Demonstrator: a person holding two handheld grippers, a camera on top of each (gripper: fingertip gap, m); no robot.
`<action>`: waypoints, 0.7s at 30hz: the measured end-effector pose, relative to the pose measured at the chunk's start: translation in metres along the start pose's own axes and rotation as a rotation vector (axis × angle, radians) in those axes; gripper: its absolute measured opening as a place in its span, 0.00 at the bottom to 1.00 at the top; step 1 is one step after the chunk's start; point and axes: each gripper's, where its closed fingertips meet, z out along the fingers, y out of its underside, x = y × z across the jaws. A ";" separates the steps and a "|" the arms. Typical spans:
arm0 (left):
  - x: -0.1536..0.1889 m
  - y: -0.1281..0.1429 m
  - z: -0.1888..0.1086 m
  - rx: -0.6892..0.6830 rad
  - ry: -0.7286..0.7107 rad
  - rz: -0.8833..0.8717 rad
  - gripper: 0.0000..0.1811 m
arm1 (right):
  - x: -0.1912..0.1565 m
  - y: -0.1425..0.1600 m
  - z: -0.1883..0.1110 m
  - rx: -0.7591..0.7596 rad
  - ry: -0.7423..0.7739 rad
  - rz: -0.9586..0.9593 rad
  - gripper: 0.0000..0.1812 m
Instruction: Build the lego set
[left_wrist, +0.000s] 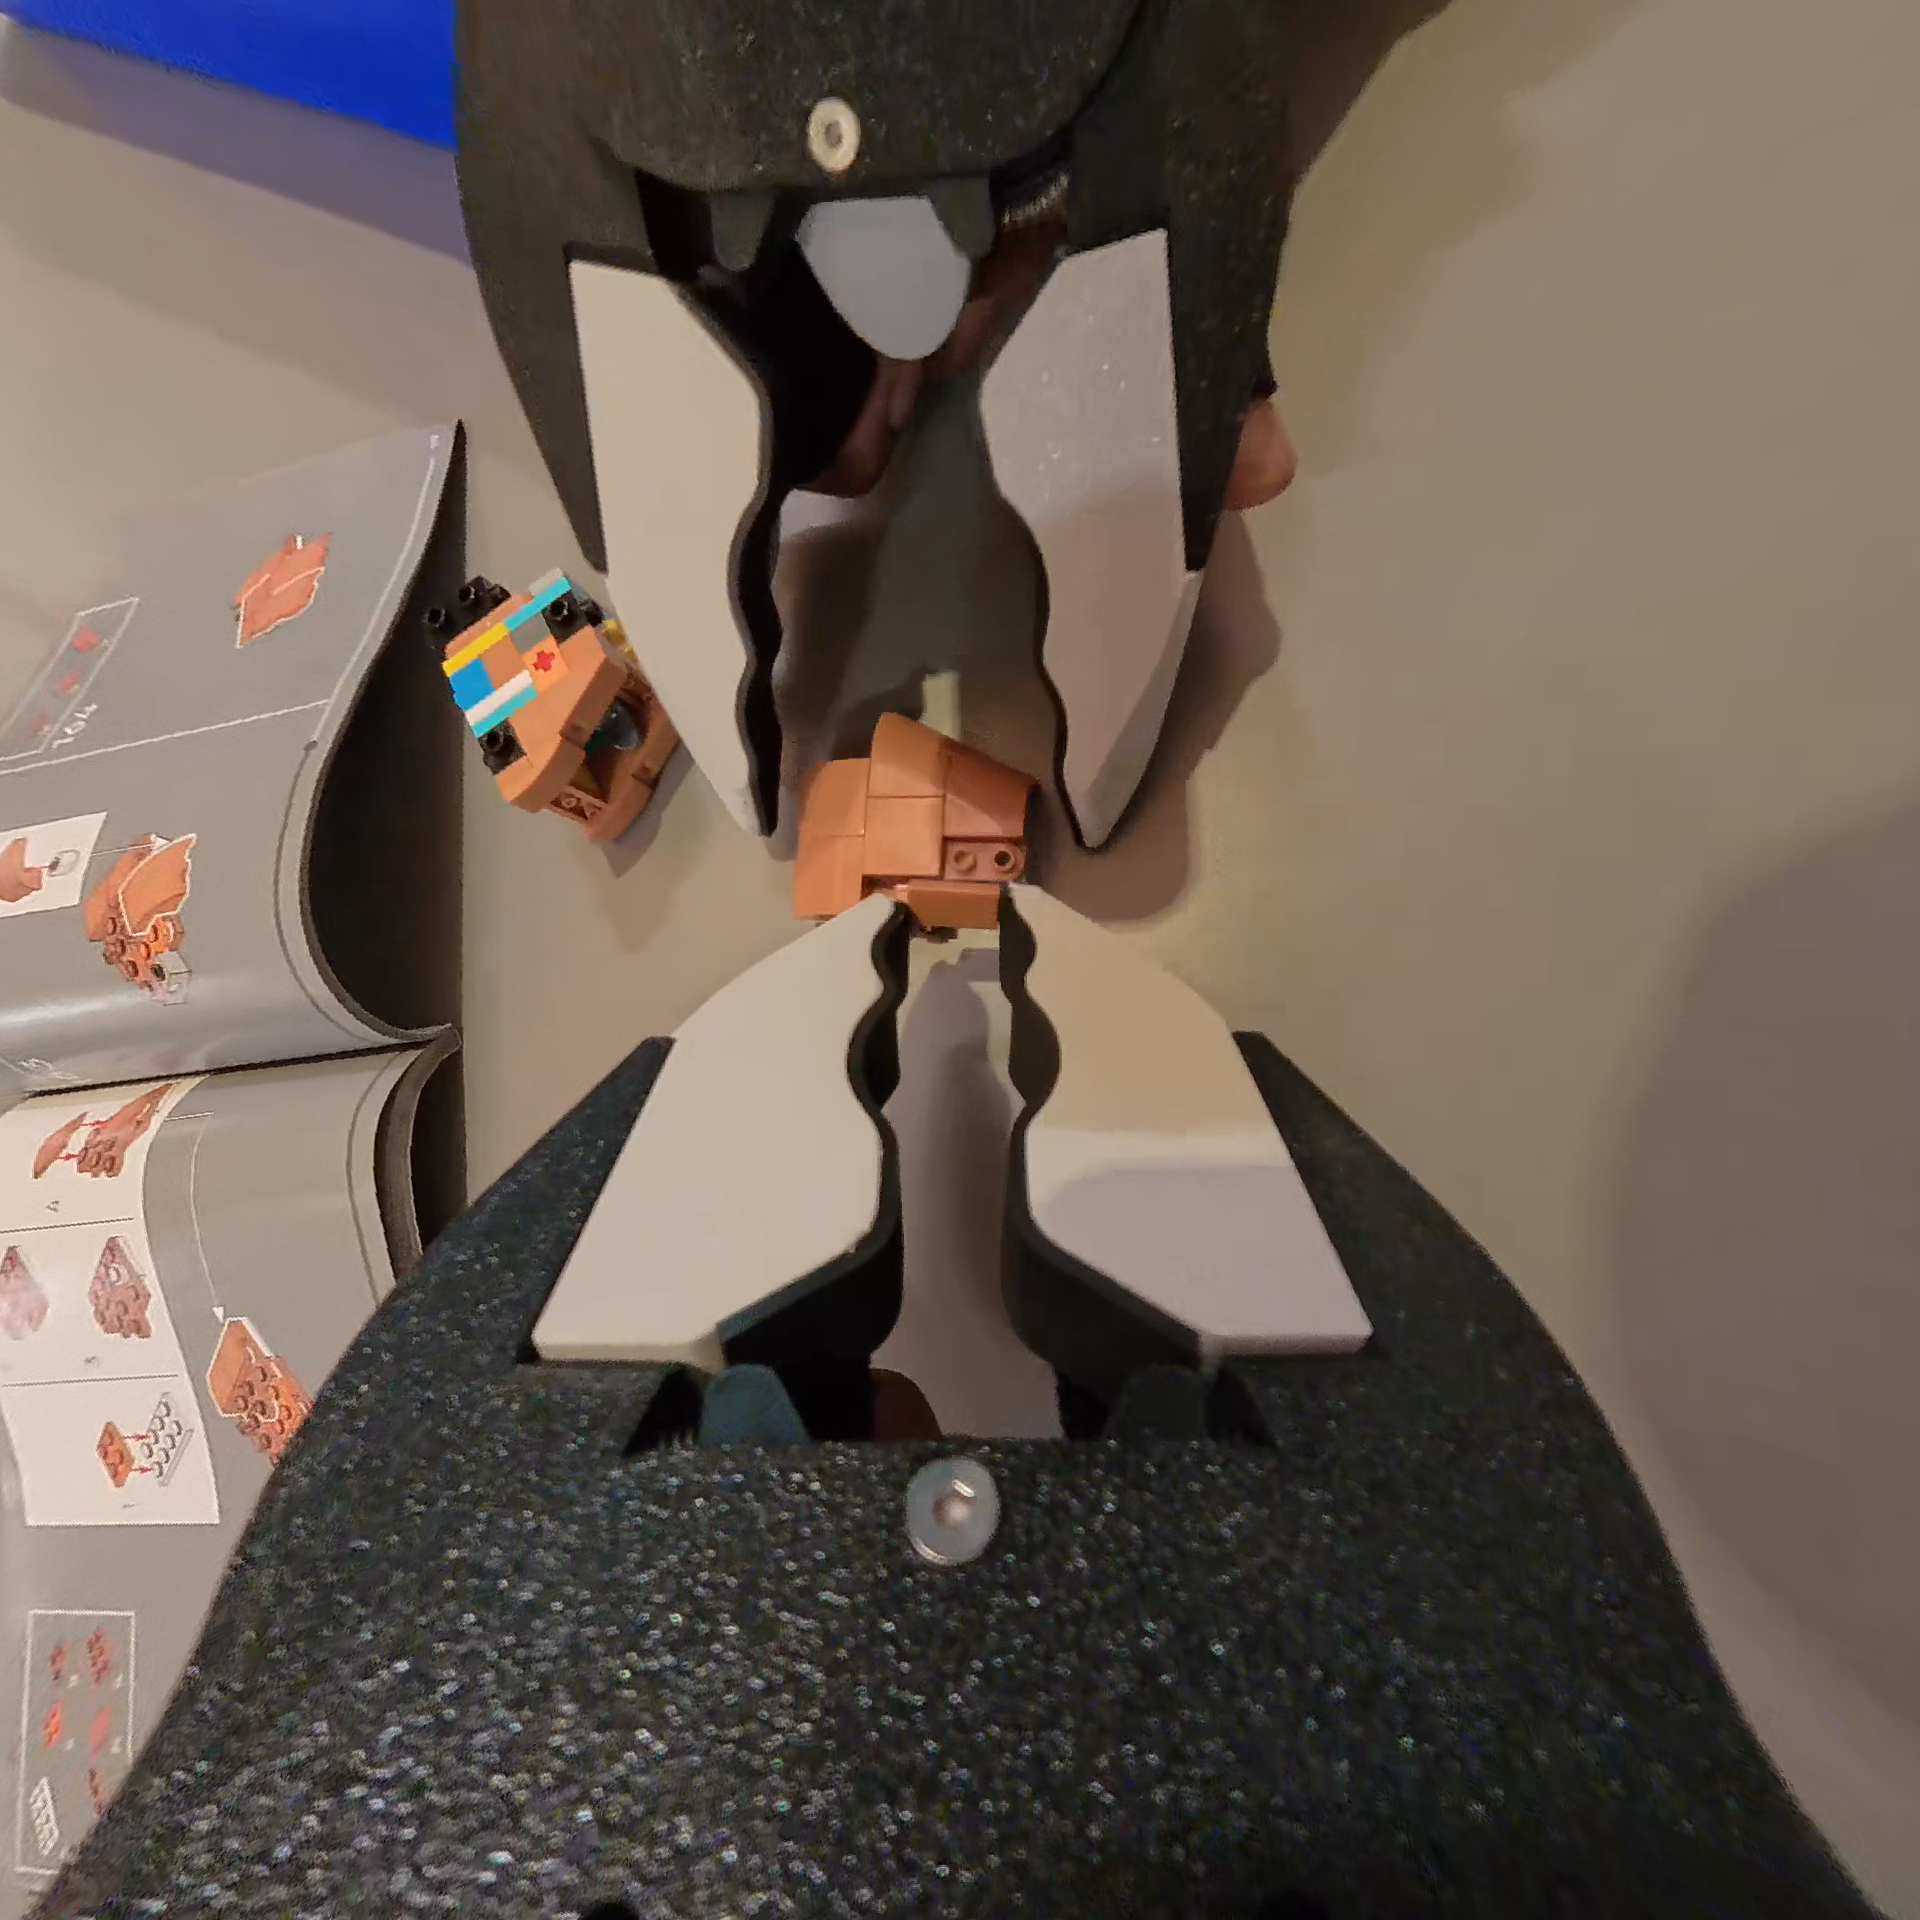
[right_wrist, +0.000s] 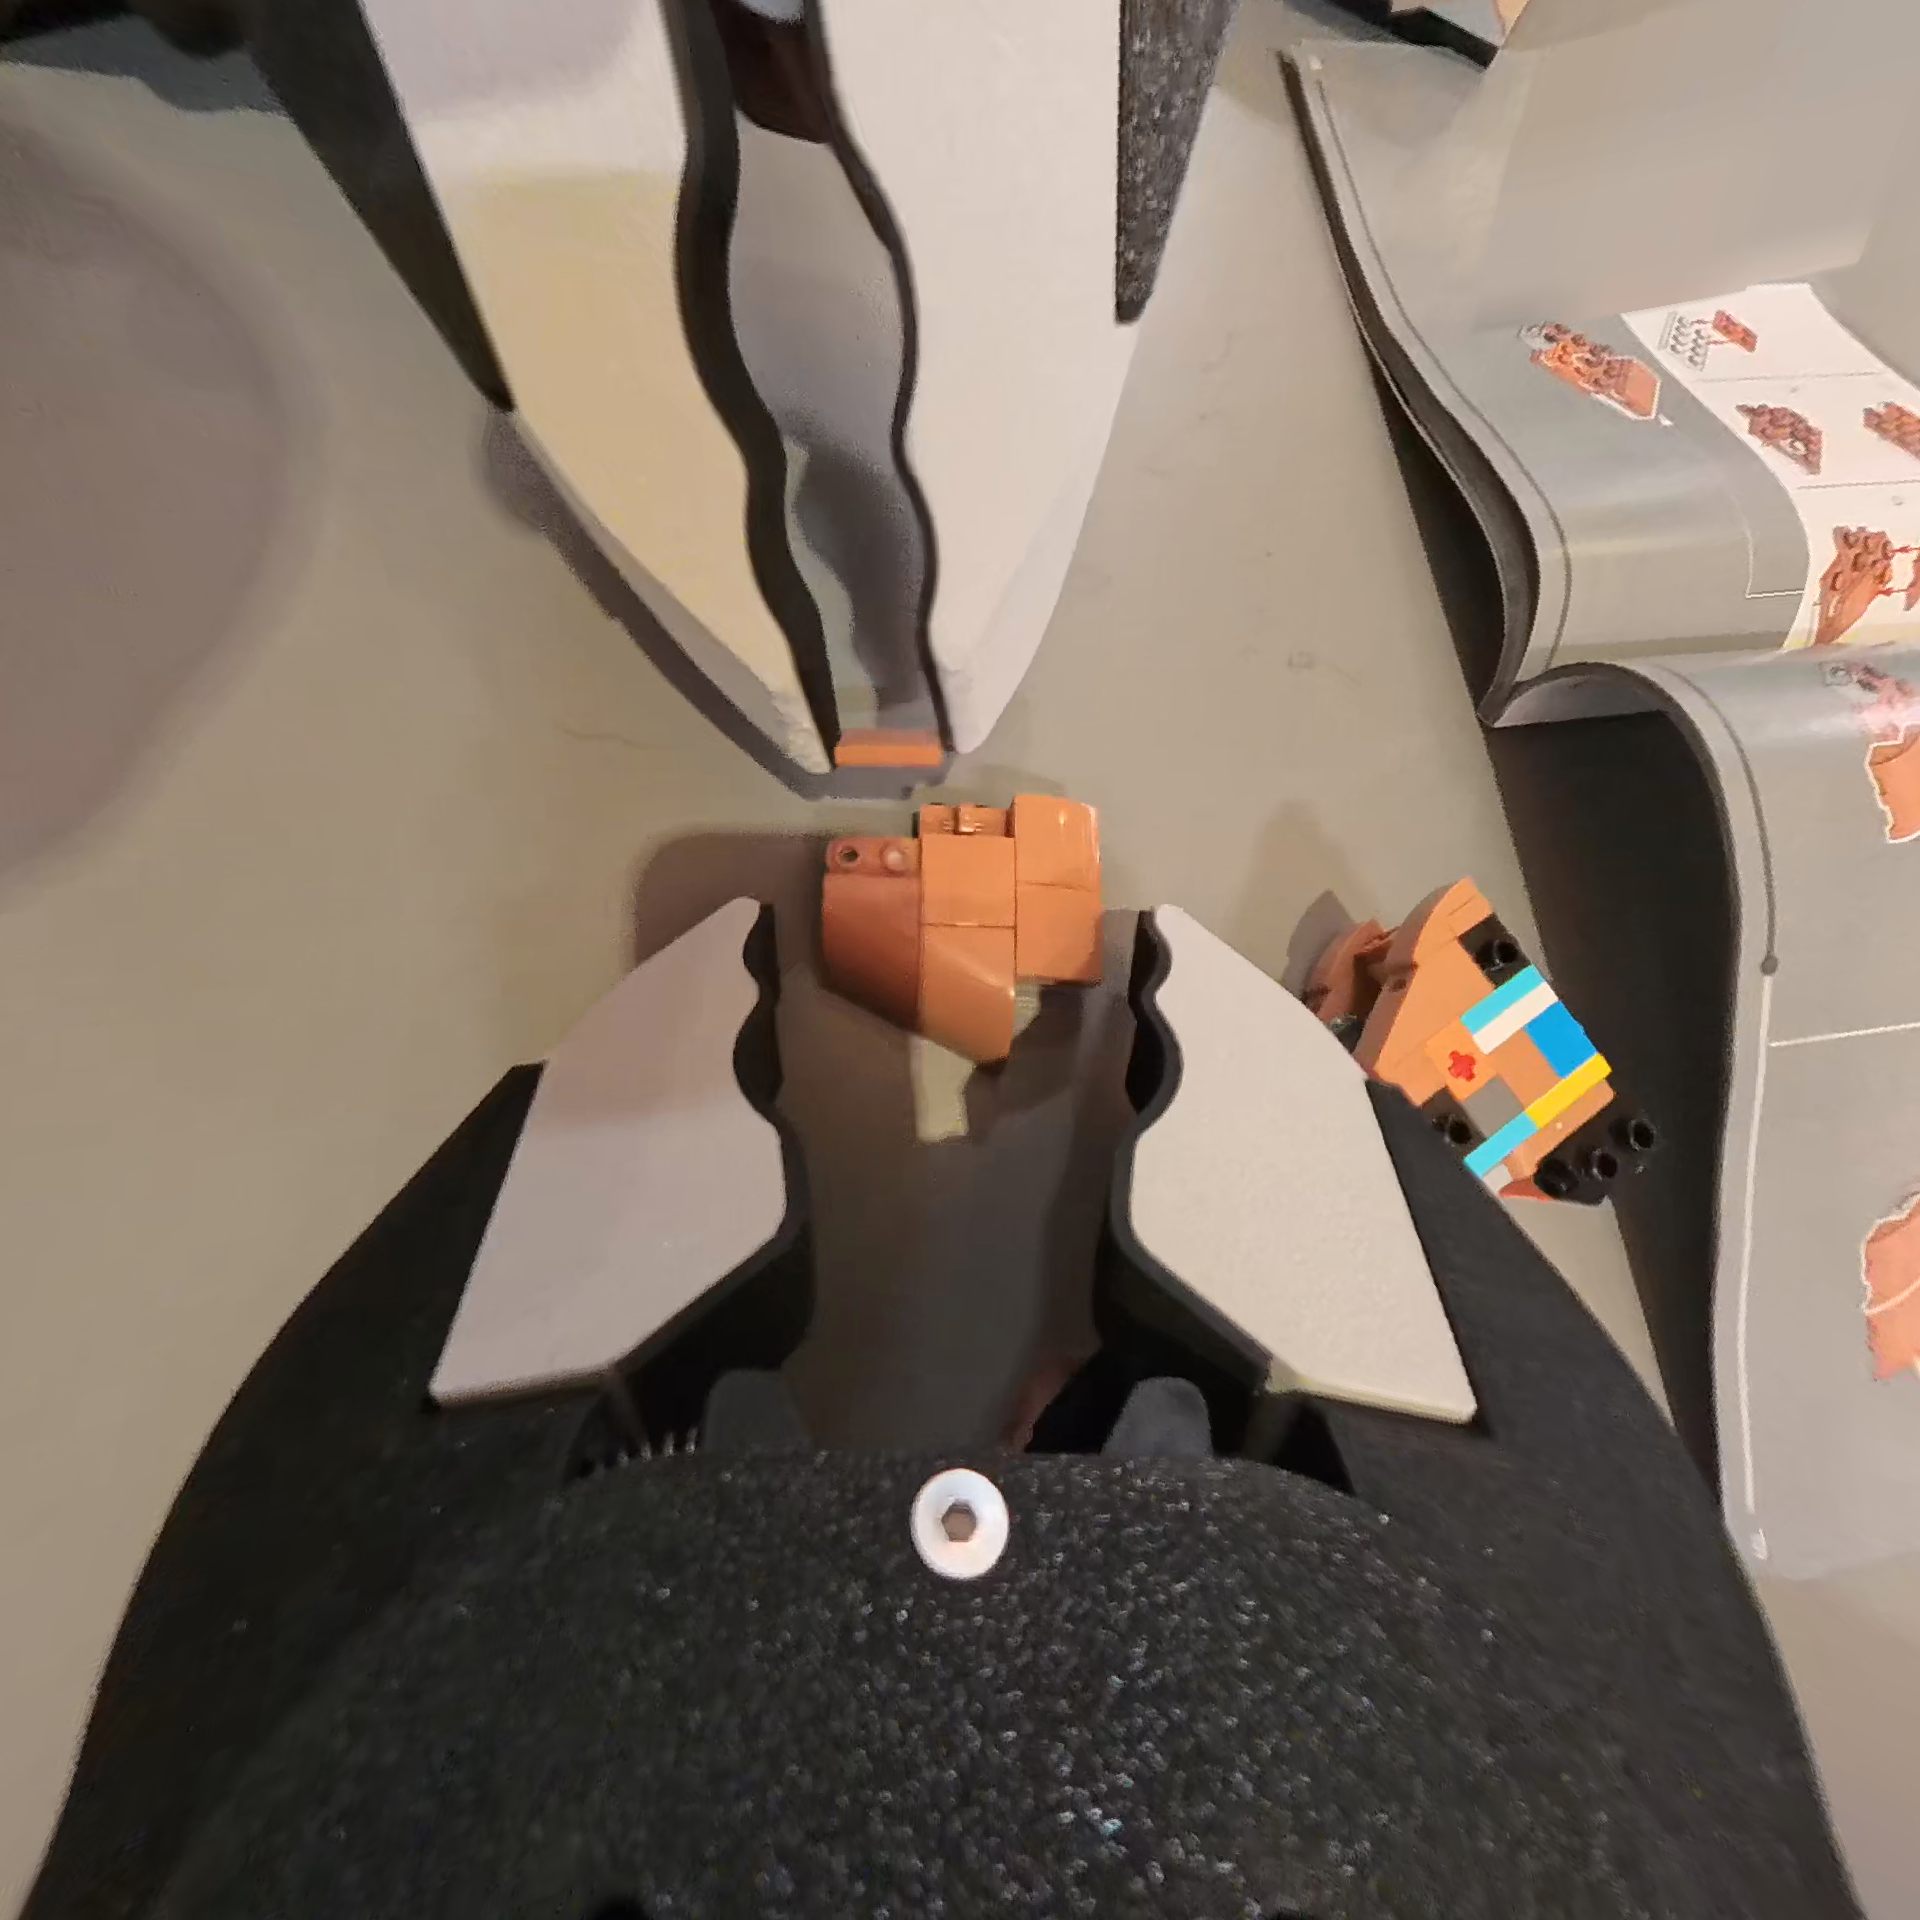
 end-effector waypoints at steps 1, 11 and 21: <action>0.001 0.000 0.000 -0.002 0.002 0.004 0.09 | 0.000 0.000 0.001 -0.004 -0.012 0.006 0.36; 0.003 -0.005 0.001 -0.033 0.001 0.039 0.09 | 0.005 -0.005 0.002 0.018 0.019 0.012 0.29; 0.000 -0.010 -0.004 -0.140 -0.070 0.126 0.09 | 0.003 -0.019 -0.007 0.134 0.050 0.042 0.28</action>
